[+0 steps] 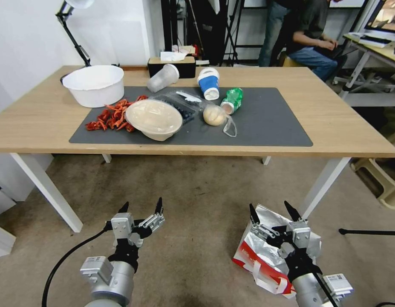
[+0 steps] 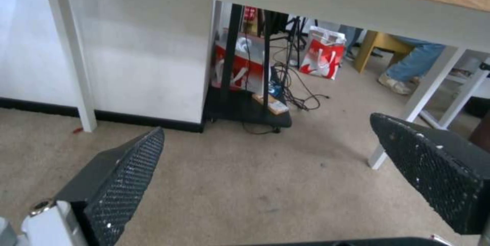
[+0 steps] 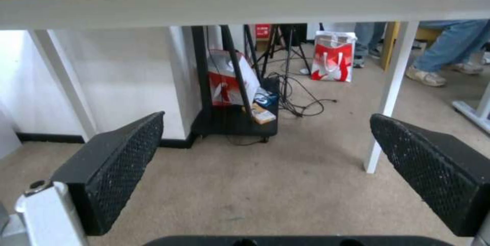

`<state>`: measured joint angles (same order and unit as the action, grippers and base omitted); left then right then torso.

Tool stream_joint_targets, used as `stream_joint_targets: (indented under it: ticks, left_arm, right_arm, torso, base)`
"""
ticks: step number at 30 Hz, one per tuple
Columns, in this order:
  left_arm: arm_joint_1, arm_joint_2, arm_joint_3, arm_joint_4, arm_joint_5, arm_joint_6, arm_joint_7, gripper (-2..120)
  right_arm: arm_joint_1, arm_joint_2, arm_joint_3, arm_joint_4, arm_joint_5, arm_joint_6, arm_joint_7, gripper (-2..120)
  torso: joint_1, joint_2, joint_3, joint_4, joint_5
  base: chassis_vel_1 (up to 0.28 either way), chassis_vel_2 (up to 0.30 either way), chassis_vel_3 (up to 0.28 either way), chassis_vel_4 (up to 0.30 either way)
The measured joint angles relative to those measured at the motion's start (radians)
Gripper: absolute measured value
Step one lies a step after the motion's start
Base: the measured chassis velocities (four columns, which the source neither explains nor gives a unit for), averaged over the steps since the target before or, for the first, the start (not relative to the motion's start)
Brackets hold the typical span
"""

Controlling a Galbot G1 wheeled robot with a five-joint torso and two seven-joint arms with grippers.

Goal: Pick up the food delivery bag from the floor and place it on the table.

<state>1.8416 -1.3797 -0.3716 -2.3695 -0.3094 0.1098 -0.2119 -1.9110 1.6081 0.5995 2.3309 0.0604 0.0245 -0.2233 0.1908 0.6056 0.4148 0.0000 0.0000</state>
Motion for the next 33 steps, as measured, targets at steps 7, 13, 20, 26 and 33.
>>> stream_joint_targets:
  ticks: [7,13,20,26,33]
  left_arm:
    - [0.002,0.001,-0.002,0.0,0.003,0.0,0.0,100]
    - [0.002,-0.001,-0.002,0.003,0.005,-0.001,0.001,100]
    - [0.003,-0.001,-0.001,0.007,0.006,-0.005,0.0,100]
    - [0.003,-0.001,-0.001,0.011,0.006,-0.007,0.0,100]
    - [0.002,-0.001,-0.002,0.011,0.005,-0.007,0.003,100]
  right_arm:
    - [0.001,0.0,0.004,-0.003,0.004,0.001,0.0,100]
    - [0.002,0.0,0.003,-0.003,0.004,0.002,0.0,100]
    - [0.001,0.0,0.002,-0.003,0.004,0.005,0.0,100]
    - [0.001,0.0,0.002,-0.006,0.003,0.006,0.0,100]
    - [0.002,0.0,0.001,-0.009,0.003,0.006,-0.001,100]
  torso:
    - [-0.011,-0.029,-0.018,0.0,0.0]
    - [-0.02,-0.054,-0.034,0.0,0.0]
    - [-0.031,-0.084,-0.053,0.0,0.0]
    - [-0.038,-0.103,-0.064,0.0,0.0]
    - [-0.05,-0.134,-0.084,0.0,0.0]
  base:
    - [0.0,0.0,0.0,0.0]
    - [0.0,0.0,0.0,0.0]
    - [0.0,0.0,0.0,0.0]
    - [0.0,0.0,0.0,0.0]
    - [0.0,0.0,0.0,0.0]
